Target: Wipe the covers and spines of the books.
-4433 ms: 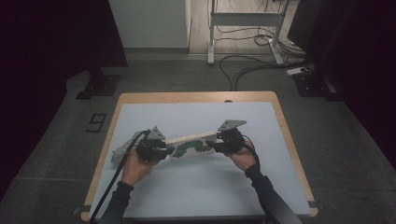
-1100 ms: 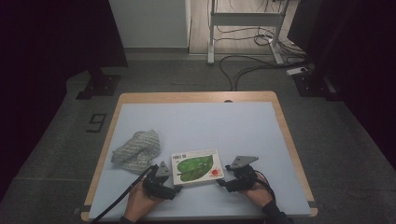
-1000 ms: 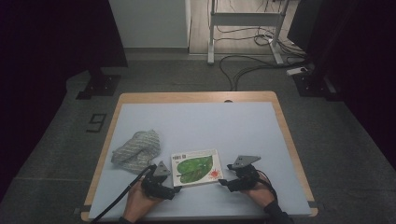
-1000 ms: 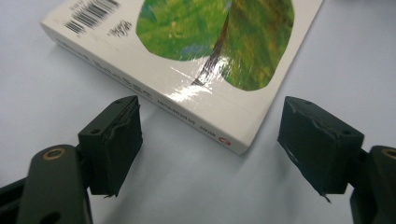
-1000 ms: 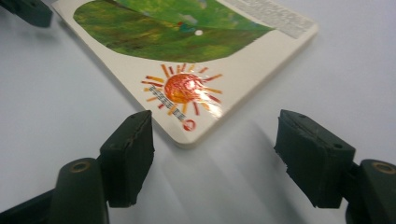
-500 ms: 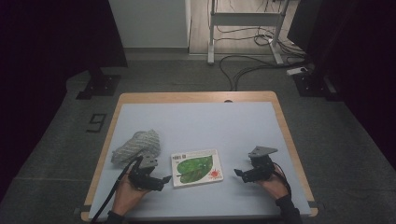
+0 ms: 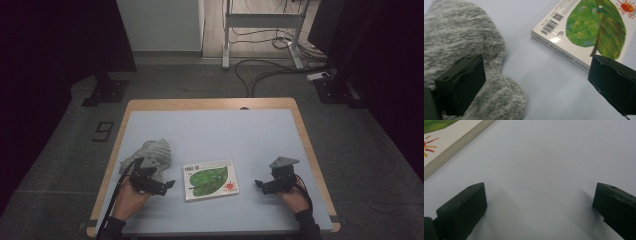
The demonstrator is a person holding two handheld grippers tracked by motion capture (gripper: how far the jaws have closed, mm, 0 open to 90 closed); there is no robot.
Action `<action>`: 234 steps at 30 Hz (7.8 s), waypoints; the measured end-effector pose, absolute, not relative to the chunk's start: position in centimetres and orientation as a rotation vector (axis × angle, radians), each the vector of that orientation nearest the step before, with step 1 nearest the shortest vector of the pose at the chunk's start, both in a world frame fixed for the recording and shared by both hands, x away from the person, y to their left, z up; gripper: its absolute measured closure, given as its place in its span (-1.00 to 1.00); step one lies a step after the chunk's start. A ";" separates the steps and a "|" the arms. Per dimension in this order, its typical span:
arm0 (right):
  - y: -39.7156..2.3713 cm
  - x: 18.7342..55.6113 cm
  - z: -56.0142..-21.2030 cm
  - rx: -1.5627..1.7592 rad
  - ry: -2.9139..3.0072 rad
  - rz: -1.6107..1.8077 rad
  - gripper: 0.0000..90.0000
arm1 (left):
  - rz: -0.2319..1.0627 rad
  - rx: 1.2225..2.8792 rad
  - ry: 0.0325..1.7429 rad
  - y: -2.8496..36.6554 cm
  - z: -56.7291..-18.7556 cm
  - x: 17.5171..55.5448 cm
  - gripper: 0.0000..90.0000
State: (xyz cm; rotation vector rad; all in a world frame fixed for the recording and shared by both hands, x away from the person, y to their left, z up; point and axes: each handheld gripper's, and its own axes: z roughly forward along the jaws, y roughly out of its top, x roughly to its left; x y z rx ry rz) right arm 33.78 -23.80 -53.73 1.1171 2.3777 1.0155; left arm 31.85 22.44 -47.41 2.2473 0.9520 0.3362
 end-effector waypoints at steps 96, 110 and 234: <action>-23.8 33.8 -53.8 1.116 2.375 1.018 -1.00 | 0.259 2.258 0.842 19.5 -43.6 35.7 0.56; -23.8 33.8 -53.8 1.115 2.375 1.019 -1.00 | 0.204 2.334 0.828 15.8 -47.2 36.6 0.56; -23.8 33.8 -53.8 1.114 2.375 1.019 -1.00 | 0.121 2.379 0.707 10.2 -49.5 34.7 0.56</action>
